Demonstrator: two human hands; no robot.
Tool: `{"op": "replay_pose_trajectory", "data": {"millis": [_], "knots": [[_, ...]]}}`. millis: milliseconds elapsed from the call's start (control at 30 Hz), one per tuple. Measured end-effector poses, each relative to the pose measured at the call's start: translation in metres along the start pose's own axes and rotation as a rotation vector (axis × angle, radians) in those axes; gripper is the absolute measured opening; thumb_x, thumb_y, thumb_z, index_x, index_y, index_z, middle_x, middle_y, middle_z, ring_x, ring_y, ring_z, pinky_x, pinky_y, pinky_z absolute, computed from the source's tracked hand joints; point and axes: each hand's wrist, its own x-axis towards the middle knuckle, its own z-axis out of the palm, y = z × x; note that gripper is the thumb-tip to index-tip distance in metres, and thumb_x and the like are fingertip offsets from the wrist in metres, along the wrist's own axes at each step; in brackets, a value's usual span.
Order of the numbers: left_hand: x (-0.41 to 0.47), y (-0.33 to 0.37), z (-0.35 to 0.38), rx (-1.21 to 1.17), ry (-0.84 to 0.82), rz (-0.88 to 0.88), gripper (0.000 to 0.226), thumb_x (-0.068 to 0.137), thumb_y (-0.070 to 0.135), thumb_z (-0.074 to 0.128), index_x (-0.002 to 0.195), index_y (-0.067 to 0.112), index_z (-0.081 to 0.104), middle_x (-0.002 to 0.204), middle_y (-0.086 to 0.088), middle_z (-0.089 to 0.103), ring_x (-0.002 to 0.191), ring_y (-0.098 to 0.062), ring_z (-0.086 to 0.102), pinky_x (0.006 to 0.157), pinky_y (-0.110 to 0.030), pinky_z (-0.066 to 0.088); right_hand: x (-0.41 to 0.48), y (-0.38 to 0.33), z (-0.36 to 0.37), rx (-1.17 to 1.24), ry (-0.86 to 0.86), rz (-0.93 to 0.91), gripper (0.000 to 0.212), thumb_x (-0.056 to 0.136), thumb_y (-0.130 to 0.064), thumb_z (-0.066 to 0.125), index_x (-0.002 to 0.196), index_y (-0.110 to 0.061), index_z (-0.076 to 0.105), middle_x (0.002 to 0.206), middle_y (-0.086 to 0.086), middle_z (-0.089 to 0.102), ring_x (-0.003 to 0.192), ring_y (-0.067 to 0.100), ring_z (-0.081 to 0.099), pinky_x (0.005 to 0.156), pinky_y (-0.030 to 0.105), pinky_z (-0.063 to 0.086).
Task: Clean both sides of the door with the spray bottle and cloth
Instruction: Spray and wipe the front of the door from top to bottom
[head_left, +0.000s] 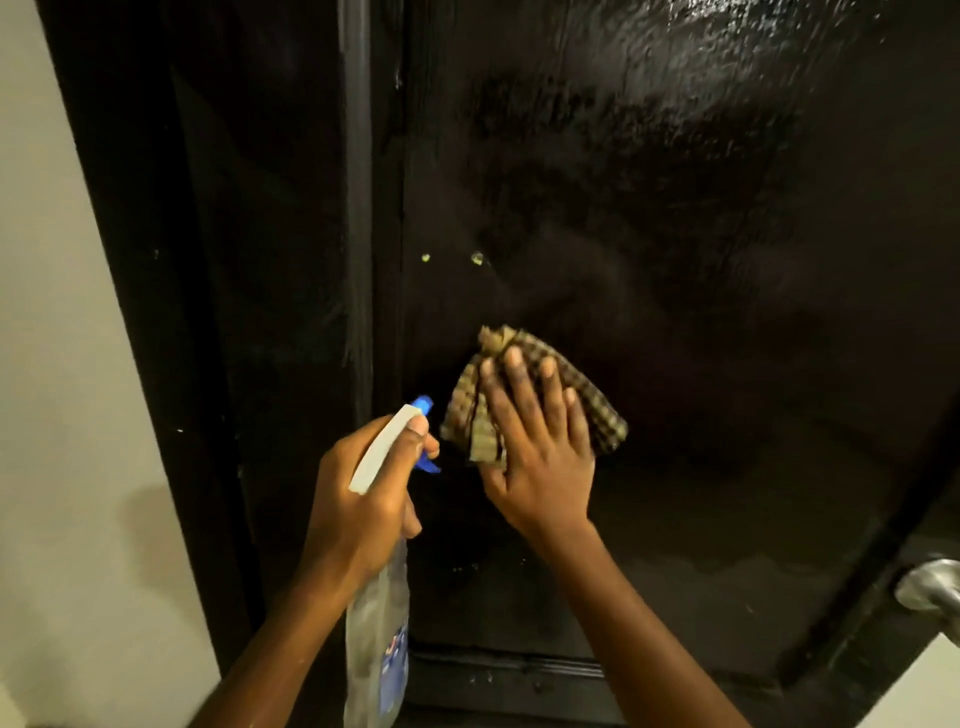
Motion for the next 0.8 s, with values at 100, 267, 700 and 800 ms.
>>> {"op": "replay_pose_trajectory", "data": {"millis": [100, 267, 700, 800], "knots": [[0.002, 0.0, -0.009, 0.012, -0.011, 0.0, 0.04, 0.09, 0.043, 0.045, 0.088, 0.01, 0.068, 0.05, 0.003, 0.062, 0.034, -0.019, 0.053, 0.041, -0.028, 0.047, -0.062, 0.014, 0.012, -0.027, -0.082, -0.059, 0.071, 0.092, -0.047, 0.04, 0.159, -0.032, 0.021, 0.169, -0.012, 0.001, 0.156, 0.015, 0.003, 0.125, 0.032, 0.004], [0.004, -0.001, -0.016, 0.032, -0.088, -0.005, 0.042, 0.089, 0.043, 0.044, 0.088, 0.009, 0.068, 0.049, 0.004, 0.061, 0.033, -0.018, 0.051, 0.042, -0.029, 0.046, -0.059, 0.05, -0.004, 0.003, 0.003, 0.227, 0.078, 0.09, -0.036, 0.039, 0.161, -0.037, 0.007, 0.169, -0.014, -0.005, 0.156, 0.016, -0.004, 0.124, 0.035, 0.003], [0.014, 0.013, -0.022, 0.018, -0.058, 0.003, 0.036, 0.098, 0.033, 0.045, 0.086, 0.009, 0.068, 0.047, 0.009, 0.061, 0.033, -0.021, 0.051, 0.044, -0.03, 0.045, -0.025, 0.009, 0.01, -0.046, -0.032, -0.129, 0.07, 0.096, -0.048, 0.038, 0.161, -0.031, 0.018, 0.17, -0.008, 0.004, 0.156, 0.017, 0.007, 0.125, 0.033, 0.005], [0.016, 0.017, -0.02, 0.026, -0.074, 0.005, 0.039, 0.096, 0.038, 0.044, 0.086, 0.009, 0.068, 0.044, 0.006, 0.059, 0.032, -0.02, 0.051, 0.045, -0.03, 0.046, -0.055, 0.043, 0.006, -0.062, -0.023, -0.049, 0.061, 0.103, -0.048, 0.025, 0.161, -0.034, 0.014, 0.169, -0.011, 0.004, 0.156, 0.015, 0.007, 0.124, 0.033, 0.007]]}}
